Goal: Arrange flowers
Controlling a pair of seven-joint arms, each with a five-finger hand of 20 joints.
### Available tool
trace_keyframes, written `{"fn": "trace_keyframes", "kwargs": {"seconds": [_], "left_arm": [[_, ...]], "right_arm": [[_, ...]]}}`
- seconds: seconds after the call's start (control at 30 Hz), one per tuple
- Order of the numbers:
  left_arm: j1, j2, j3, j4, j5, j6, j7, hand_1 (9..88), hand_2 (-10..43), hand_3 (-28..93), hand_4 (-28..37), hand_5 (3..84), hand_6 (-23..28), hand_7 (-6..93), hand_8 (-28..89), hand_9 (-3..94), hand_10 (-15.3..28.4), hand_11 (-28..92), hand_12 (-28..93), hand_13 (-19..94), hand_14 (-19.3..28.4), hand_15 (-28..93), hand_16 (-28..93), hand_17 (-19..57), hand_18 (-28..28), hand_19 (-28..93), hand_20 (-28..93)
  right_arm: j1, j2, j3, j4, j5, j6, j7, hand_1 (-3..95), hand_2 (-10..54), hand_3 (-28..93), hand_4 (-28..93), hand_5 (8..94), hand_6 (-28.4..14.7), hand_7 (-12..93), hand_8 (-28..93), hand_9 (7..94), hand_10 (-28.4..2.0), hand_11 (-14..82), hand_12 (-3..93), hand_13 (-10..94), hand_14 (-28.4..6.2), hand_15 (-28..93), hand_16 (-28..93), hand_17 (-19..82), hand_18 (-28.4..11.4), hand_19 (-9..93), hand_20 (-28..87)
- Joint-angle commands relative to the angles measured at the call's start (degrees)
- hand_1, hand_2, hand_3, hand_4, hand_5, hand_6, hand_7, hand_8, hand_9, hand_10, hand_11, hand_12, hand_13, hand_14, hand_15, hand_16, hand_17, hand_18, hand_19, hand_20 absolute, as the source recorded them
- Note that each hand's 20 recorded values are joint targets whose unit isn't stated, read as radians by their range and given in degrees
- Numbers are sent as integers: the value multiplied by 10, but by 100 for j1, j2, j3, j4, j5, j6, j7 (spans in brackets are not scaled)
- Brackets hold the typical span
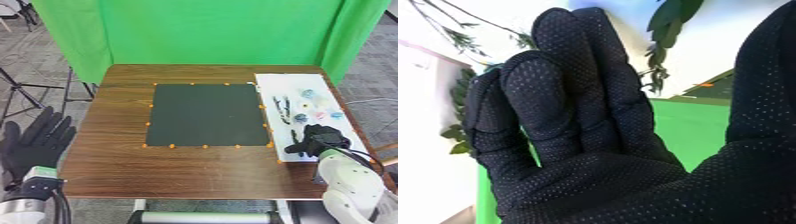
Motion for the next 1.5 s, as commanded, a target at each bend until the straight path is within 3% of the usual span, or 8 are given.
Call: {"fn": "trace_keyframes", "kwargs": {"seconds": [0.03, 0.1, 0.2, 0.43, 0.63, 0.8, 1.07, 1.5], "left_arm": [[24, -112, -136, 32, 140, -45, -102, 241, 86, 693, -282, 378, 64, 133, -93, 321, 132, 183, 101, 213, 136, 300, -79, -47, 104, 273, 80], [21, -122, -234, 40, 265, -91, -145, 251, 101, 717, -282, 381, 65, 135, -92, 325, 136, 190, 105, 213, 136, 300, -79, -47, 104, 273, 80], [28, -116, -305, 27, 227, -96, -117, 256, 106, 732, -281, 392, 68, 142, -91, 344, 141, 215, 118, 217, 138, 306, -76, -47, 103, 272, 80], [36, -136, -245, 22, 65, -46, -93, 258, 102, 726, -282, 393, 68, 143, -94, 346, 142, 216, 120, 220, 137, 307, -78, -46, 103, 269, 81], [48, -117, -230, 26, 48, -48, -79, 258, 92, 719, -283, 393, 68, 144, -93, 344, 141, 215, 121, 220, 137, 307, -78, -46, 103, 270, 81], [33, -119, -218, 29, 42, -60, -95, 259, 89, 717, -283, 392, 69, 143, -93, 344, 141, 215, 121, 220, 137, 307, -78, -46, 103, 270, 82], [31, -144, -200, 34, 37, -75, -107, 261, 87, 713, -283, 392, 68, 144, -93, 343, 141, 215, 122, 220, 138, 307, -79, -46, 103, 270, 81], [-12, -158, -198, 86, 68, -18, -196, 260, 83, 712, -283, 392, 69, 143, -94, 342, 141, 217, 120, 222, 138, 308, -79, -46, 103, 270, 81]], "right_arm": [[328, -61, -615, 358, 577, -327, -36, 273, -95, 733, -278, 695, -25, 404, -96, 729, -150, 444, 347, 663, -137, 698, 360, 354, -247, 847, 407], [467, -105, -741, 441, 633, -682, 47, 307, -95, 757, -276, 716, -17, 425, -79, 756, -138, 470, 363, 689, -130, 705, 368, 378, -247, 865, 410], [611, -171, -836, 516, 929, -1123, 315, 357, -95, 736, -268, 723, -16, 402, 119, 769, -133, 472, 373, 706, -123, 703, 374, 394, -246, 883, 398], [642, -279, -870, 622, 1201, -1393, 336, 439, -95, 725, -236, 748, -8, 439, 218, 806, -120, 459, 402, 747, -110, 694, 379, 427, -245, 911, 382], [262, -190, -553, 492, 872, -527, -398, 473, -95, 754, -204, 751, -8, 482, 222, 850, -96, 374, 482, 810, -69, 632, 375, 478, -226, 926, 336], [-102, -92, -269, 249, 1091, 971, -551, 487, -95, 788, -198, 770, -42, 461, 211, 924, -52, 227, 530, 882, -50, 544, 381, 560, -195, 914, 286], [-386, 26, -117, -42, 515, 2719, -957, 486, -95, 794, -117, 779, -82, 456, 226, 937, -50, 269, 482, 930, -38, 504, 408, 616, -178, 896, 281], [1253, -226, -1305, -91, 860, 2933, -1420, 484, -95, 797, -98, 777, -90, 472, 224, 937, -53, 287, 485, 929, -37, 517, 429, 617, -180, 897, 301]]}}
